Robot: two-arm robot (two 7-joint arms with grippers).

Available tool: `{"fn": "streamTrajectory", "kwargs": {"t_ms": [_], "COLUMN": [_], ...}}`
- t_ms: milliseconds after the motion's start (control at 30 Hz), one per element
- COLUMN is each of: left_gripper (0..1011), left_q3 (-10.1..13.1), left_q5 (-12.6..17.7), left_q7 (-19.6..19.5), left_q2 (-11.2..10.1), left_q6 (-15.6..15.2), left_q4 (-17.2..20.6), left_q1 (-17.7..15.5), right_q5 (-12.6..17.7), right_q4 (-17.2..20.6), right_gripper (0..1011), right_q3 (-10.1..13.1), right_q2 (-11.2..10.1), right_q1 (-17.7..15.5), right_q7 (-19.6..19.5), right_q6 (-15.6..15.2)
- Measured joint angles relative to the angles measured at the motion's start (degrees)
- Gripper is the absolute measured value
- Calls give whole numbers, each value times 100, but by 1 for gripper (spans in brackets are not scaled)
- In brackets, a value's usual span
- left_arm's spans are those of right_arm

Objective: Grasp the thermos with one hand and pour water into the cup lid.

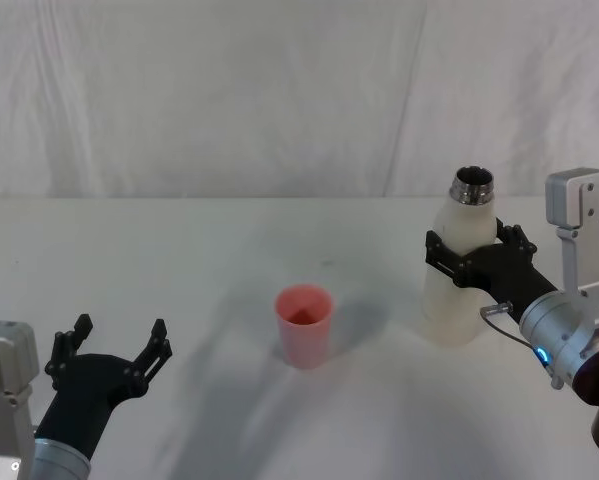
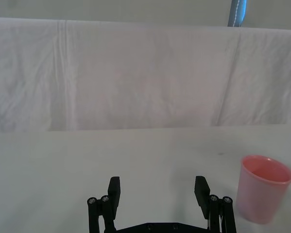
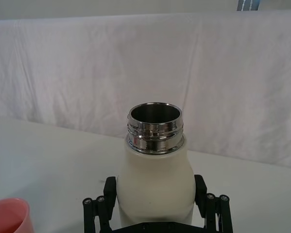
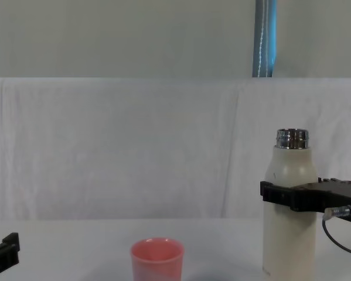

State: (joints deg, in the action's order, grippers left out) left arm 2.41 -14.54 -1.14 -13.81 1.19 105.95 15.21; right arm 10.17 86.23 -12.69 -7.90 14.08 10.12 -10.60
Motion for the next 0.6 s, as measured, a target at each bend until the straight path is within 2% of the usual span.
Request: {"fn": "streamTrajectory", "kwargs": {"t_ms": [600], "left_gripper": [1001], "left_q3": [0], "left_q5": [0], "left_q7": [0], "left_q2": [0], "left_q6": [0], "left_q4": [0], "left_q1": [0], "right_q5": [2], "right_q4": [-3], "right_gripper": [1000], "right_q3": [2], "right_q2": [0], "right_q1": [-2], "right_q7": [0], "right_q6": [-12]}}
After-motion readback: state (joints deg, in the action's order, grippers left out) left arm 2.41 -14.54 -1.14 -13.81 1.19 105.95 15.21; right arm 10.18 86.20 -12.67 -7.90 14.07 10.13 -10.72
